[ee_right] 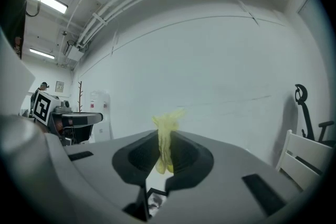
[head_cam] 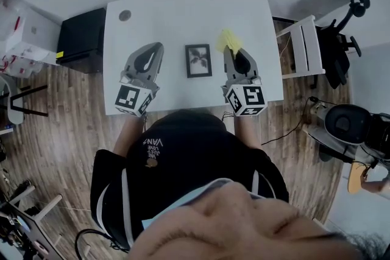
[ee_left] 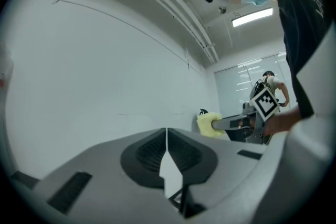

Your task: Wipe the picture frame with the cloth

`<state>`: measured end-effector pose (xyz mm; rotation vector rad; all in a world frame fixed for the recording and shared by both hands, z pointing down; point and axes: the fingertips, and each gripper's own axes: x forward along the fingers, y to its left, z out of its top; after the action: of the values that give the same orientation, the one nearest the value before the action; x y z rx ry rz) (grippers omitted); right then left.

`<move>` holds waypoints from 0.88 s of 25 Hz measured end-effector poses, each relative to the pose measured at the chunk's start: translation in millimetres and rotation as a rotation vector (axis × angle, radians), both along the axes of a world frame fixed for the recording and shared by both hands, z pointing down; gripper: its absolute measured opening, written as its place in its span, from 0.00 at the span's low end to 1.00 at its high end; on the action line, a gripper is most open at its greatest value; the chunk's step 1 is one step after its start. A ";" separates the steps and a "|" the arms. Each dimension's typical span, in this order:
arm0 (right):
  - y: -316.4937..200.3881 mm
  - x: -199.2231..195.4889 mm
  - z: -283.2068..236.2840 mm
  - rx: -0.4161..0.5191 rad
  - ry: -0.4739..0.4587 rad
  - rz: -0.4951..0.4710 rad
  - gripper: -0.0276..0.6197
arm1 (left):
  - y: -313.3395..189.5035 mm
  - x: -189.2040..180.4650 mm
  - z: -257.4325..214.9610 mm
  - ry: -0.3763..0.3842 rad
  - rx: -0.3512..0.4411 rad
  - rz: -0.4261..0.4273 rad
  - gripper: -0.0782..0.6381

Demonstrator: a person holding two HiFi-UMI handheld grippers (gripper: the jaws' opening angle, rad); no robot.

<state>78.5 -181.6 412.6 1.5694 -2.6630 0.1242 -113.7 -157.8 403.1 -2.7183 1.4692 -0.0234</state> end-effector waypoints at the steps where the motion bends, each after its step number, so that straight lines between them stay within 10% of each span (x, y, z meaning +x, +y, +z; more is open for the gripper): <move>1: -2.3 -0.6 0.7 -0.001 0.000 -0.003 0.10 | -1.6 0.7 0.5 0.002 0.000 0.000 0.14; 22: -32.2 -45.0 44.0 -0.062 0.051 -0.105 0.10 | -8.8 -14.5 9.0 0.016 -0.022 -0.058 0.14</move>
<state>33.6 -213.7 456.6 1.3932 -2.6677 0.1587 -128.3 -166.6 412.1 -2.6979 1.5611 -0.0209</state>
